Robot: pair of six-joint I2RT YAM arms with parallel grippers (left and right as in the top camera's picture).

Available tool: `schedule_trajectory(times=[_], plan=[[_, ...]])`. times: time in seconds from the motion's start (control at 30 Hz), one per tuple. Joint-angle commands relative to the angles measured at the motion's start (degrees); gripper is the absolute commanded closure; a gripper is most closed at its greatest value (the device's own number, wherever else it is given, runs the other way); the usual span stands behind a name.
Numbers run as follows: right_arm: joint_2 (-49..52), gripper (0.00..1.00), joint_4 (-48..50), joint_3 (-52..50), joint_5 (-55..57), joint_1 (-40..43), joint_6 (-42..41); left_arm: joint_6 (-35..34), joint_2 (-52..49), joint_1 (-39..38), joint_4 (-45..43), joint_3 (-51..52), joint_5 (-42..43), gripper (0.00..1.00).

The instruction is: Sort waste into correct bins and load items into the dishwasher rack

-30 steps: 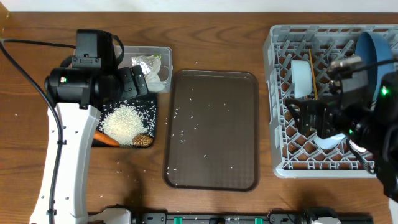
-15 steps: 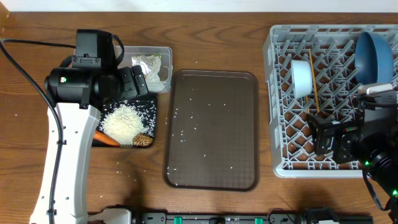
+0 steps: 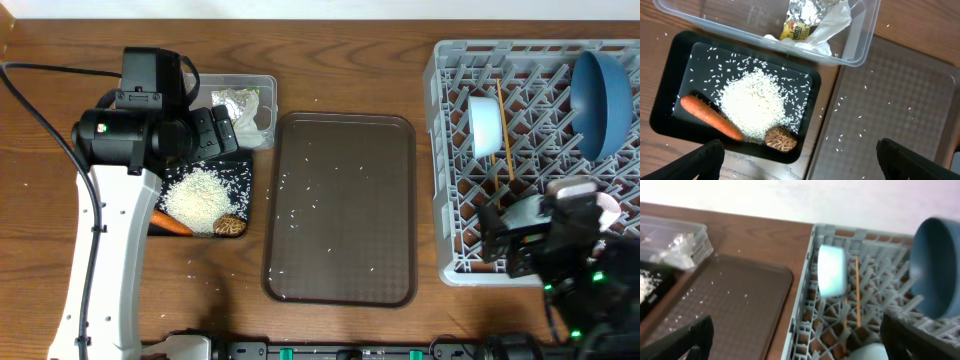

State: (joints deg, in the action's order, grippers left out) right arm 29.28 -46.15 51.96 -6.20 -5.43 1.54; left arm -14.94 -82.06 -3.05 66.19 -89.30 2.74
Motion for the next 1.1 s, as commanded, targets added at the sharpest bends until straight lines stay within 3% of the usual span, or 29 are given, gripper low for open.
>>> schedule_trajectory(times=[0.0, 0.57, 0.7, 1.07], plan=[[-5.3, 0.01, 3.7, -9.0, -1.6, 0.6, 0.2, 0.7, 0.3, 0.1, 0.2, 0.1, -0.7, 0.02], [-24.7, 0.01, 47.9, -50.7, -1.8, 0.6, -2.0, 0.7, 0.3, 0.1, 0.2, 0.1, -0.7, 0.02], [-29.0, 0.01, 47.2, -51.6, -1.8, 0.6, -1.9, 0.7, 0.3, 0.1, 0.2, 0.1, -0.7, 0.02], [-29.0, 0.01, 43.5, -51.6, -1.8, 0.6, -1.9, 0.7, 0.3, 0.1, 0.2, 0.1, -0.7, 0.02]])
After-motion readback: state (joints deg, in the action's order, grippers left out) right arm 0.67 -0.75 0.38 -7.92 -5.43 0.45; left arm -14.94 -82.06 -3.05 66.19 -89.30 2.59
